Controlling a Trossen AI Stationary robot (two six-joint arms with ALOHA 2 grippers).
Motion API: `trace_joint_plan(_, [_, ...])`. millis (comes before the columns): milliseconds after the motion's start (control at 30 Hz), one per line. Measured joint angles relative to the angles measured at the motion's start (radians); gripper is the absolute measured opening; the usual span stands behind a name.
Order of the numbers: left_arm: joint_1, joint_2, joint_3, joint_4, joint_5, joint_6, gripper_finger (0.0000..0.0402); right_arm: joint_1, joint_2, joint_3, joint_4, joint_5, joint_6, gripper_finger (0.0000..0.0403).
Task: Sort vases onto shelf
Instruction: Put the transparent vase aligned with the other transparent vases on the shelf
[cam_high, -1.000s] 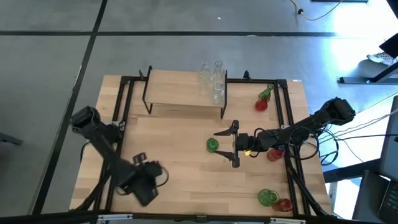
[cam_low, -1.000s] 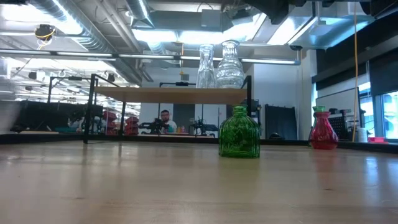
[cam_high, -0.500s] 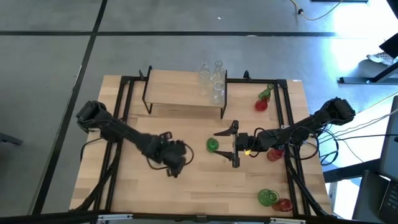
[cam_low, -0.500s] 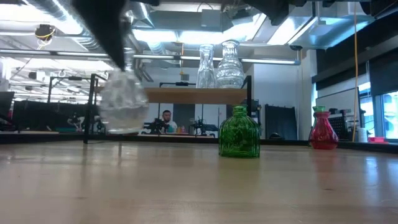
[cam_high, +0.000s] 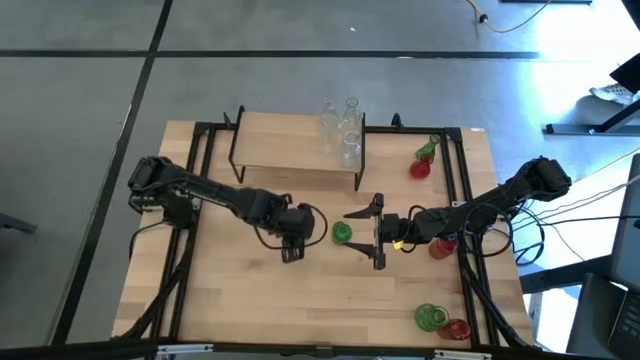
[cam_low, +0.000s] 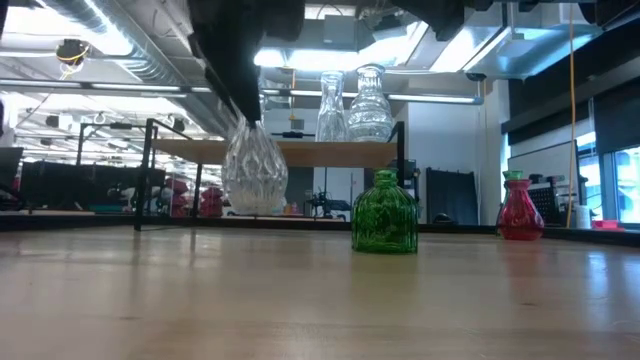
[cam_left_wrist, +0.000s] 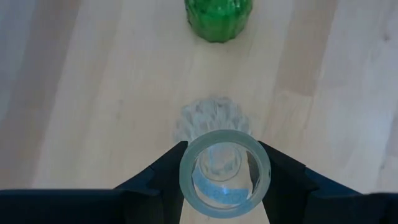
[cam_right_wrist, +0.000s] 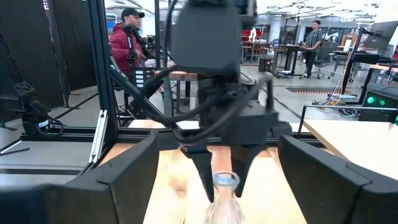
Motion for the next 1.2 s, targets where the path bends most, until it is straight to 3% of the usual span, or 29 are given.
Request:
trace_joint_plan(133, [0.028,0.001,-0.053,0.047,0.059,0.017,0.0162,0.000,0.000,0.000,0.000,0.000,-0.003,0.0316])
trace_joint_plan(567, [0.047,0.001,-0.095,0.104,0.032,0.018,0.0164,0.000,0.000,0.000,0.000,0.000,-0.008,0.0316])
trace_joint_plan(1000, [0.047,0.001,-0.095,0.104,0.031,0.018,0.0229,0.000,0.000,0.000,-0.001,0.000,-0.009,0.0316])
trace_joint_plan(1200, [0.041,-0.013,-0.095,0.102,0.034,0.020,0.0235,0.000,0.000,0.000,-0.001,0.000,-0.010,0.0316])
